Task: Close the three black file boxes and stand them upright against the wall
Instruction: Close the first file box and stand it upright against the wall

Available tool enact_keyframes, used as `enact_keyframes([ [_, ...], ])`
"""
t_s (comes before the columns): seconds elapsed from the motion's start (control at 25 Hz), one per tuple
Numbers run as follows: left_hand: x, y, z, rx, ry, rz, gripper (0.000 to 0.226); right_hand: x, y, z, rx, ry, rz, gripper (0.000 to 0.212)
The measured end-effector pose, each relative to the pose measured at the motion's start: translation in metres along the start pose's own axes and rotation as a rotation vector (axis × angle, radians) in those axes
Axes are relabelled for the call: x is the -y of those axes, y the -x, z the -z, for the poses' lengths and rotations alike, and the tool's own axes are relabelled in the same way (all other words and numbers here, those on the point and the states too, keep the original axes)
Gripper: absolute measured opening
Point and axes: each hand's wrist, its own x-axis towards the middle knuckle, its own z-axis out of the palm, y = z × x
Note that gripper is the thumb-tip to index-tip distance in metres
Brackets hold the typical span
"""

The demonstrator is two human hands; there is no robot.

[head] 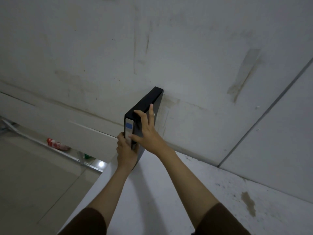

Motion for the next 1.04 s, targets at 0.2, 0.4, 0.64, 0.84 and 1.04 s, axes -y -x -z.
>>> enact_keyframes([
  [0.2, -0.022, 0.008, 0.009, -0.062, -0.071, -0.077, 0.067, 0.012, 0.012, 0.001, -0.041, -0.006, 0.002, 0.084],
  [0.4, -0.048, 0.044, 0.018, -0.214, -0.176, -0.174, 0.07, 0.019, 0.038, 0.012, -0.177, 0.081, -0.017, 0.077],
  [0.64, -0.076, 0.107, 0.006, -0.141, -0.192, -0.403, 0.022, 0.008, 0.115, 0.052, -0.309, 0.151, -0.101, 0.036],
  [0.84, -0.089, 0.188, -0.041, 0.26, -0.19, -0.39, 0.011, -0.018, 0.236, 0.106, -0.228, 0.095, -0.213, 0.019],
  [1.04, -0.1, 0.301, -0.107, 0.48, -0.195, -0.34, 0.015, -0.053, 0.389, 0.168, -0.182, 0.05, -0.396, 0.018],
])
